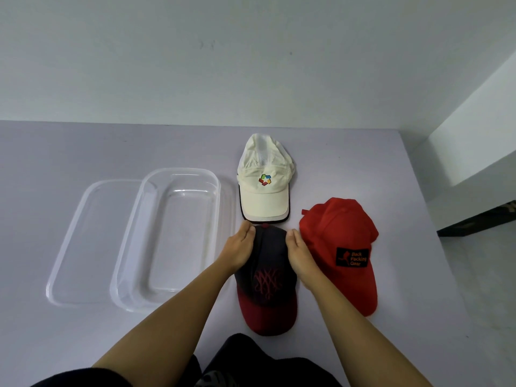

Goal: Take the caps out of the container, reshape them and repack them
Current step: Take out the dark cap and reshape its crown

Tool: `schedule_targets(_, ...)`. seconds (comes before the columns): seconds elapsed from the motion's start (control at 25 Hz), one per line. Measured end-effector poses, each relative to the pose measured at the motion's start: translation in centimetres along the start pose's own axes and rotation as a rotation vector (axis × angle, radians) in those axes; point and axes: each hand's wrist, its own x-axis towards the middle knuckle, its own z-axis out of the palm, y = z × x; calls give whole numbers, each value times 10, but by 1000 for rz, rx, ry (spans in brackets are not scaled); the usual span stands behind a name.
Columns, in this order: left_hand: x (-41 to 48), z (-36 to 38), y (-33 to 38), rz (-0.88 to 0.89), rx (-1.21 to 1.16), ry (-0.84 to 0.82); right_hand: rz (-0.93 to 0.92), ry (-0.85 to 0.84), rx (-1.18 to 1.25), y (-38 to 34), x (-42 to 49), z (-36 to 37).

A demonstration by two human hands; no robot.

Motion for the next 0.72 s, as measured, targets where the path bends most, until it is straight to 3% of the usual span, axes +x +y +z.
schedule_targets(0.24,6,-1,1,16,-91,-36,48,-23,106,-7,-2,0)
schedule_targets(0.52,8,1,-1,63,-57,-32,3,3,-110,-1,20,6)
schedule_targets(0.72,5,3,-3,120,114,29,48,-64,-191,-4,22,9)
